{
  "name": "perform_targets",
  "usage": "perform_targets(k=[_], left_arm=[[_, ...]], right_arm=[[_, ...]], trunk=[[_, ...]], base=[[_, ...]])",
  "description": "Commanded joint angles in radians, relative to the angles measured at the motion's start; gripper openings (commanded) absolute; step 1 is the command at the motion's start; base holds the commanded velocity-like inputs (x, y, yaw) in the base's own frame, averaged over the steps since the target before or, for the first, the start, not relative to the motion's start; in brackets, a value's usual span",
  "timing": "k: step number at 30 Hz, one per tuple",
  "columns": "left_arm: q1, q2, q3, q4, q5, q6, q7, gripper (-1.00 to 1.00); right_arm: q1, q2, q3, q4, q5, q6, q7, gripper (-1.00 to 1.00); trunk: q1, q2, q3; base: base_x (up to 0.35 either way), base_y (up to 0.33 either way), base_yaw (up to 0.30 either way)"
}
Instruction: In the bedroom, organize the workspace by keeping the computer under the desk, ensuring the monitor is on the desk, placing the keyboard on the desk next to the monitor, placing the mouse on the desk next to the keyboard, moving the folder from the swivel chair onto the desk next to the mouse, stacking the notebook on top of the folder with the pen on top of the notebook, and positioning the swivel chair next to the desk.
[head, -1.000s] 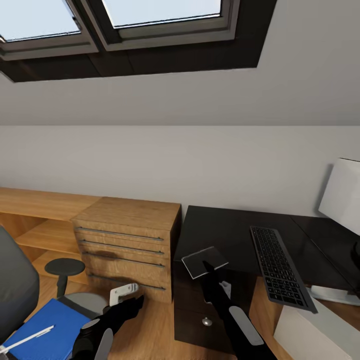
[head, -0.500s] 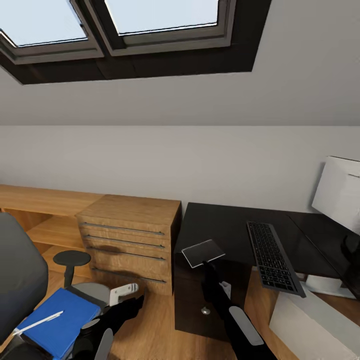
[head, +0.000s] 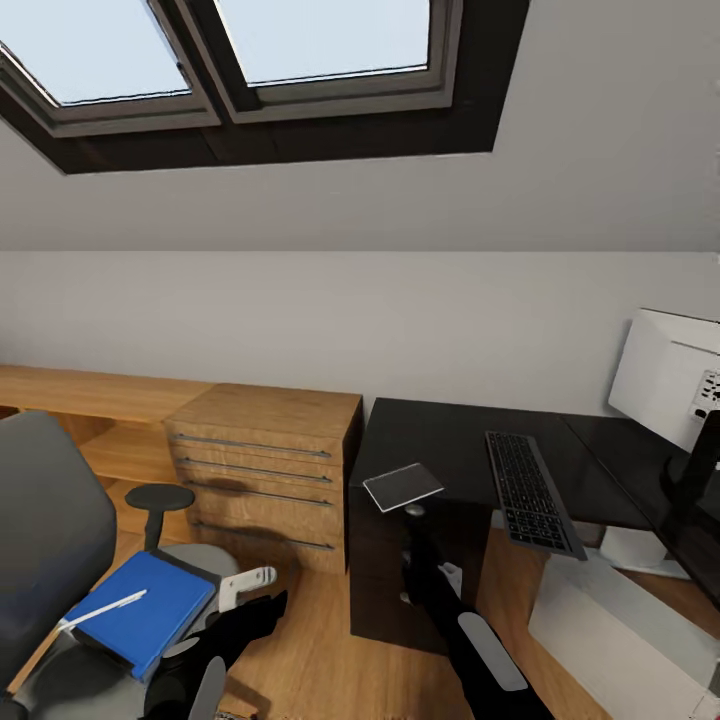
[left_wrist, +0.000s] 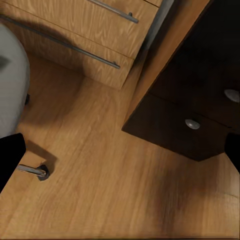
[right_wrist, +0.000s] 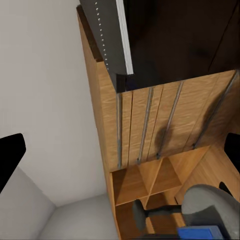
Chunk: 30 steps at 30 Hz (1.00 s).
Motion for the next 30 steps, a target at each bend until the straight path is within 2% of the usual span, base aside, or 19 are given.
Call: perform_targets(k=[1, 9, 15, 28, 30], left_arm=[[-0.001, 0.000, 0.001, -0.001, 0.011, 0.004, 0.007, 1.00], [0.000, 0.000, 0.001, -0.001, 0.011, 0.004, 0.007, 1.00], [0.000, 0.000, 0.001, -0.001, 0.011, 0.004, 0.007, 1.00], [0.000, 0.001, 0.001, 0.000, 0.008, 0.004, 0.008, 1.00], [0.000, 0.001, 0.001, 0.000, 0.008, 0.004, 0.008, 1.00]], right_arm=[[-0.001, 0.000, 0.000, 0.000, -0.009, 0.002, 0.003, 1.00], [-0.001, 0.000, 0.000, 0.003, -0.009, 0.000, 0.002, 1.00], [-0.001, 0.000, 0.004, 0.042, -0.008, 0.000, 0.002, 1.00], [-0.001, -0.001, 0.008, 0.081, -0.006, -0.011, 0.003, 1.00], [-0.001, -0.001, 0.019, 0.105, 0.006, -0.027, 0.004, 1.00]], trunk=[[-0.001, -0.001, -0.001], [-0.001, -0.001, -0.001], [-0.001, -0.001, -0.001], [-0.050, 0.090, 0.040], [-0.058, 0.104, 0.046]], base=[[-0.244, 0.000, 0.000], [-0.234, 0.000, 0.000], [-0.084, 0.000, 0.000], [-0.003, 0.000, 0.000], [0.000, 0.000, 0.000]])
